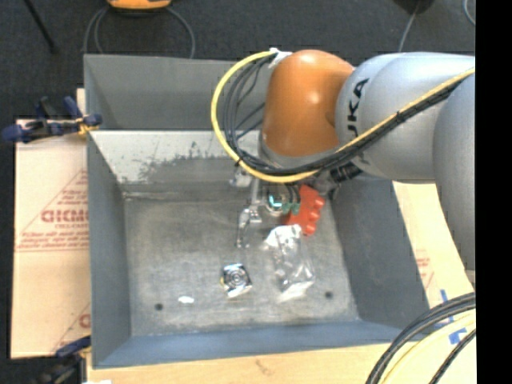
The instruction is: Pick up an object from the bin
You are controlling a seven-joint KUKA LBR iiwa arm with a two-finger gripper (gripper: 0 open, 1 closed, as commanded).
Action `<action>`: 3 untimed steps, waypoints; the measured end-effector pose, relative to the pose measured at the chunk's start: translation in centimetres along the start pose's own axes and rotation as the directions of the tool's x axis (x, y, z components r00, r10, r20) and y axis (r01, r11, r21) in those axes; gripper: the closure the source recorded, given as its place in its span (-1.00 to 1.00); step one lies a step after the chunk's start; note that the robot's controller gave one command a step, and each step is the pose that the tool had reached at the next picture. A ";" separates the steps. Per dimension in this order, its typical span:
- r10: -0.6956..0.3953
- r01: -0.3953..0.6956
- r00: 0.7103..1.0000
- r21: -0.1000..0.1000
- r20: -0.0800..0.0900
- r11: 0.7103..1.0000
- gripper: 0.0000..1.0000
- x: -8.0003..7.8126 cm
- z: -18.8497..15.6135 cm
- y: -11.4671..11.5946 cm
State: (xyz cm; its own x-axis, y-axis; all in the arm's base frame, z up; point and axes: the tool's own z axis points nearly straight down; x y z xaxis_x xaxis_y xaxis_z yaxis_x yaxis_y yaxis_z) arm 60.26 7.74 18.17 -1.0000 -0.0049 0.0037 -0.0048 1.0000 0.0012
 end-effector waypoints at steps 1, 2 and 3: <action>-0.275 0.275 0.962 0.002 -0.001 0.962 -1.00 4.4 9.8 -3.4; -0.337 0.337 0.941 0.008 0.021 0.941 -1.00 7.0 10.7 -0.5; -0.335 0.335 0.942 0.006 0.025 0.942 1.00 6.9 10.5 -0.4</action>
Offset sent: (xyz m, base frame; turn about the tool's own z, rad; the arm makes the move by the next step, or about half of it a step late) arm -0.0432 -0.0317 -0.0954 -0.2802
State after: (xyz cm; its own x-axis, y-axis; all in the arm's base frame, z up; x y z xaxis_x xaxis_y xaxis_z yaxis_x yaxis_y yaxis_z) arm 53.36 7.33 7.66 -0.9405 -0.3391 -0.0215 -0.3391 0.9407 -0.0037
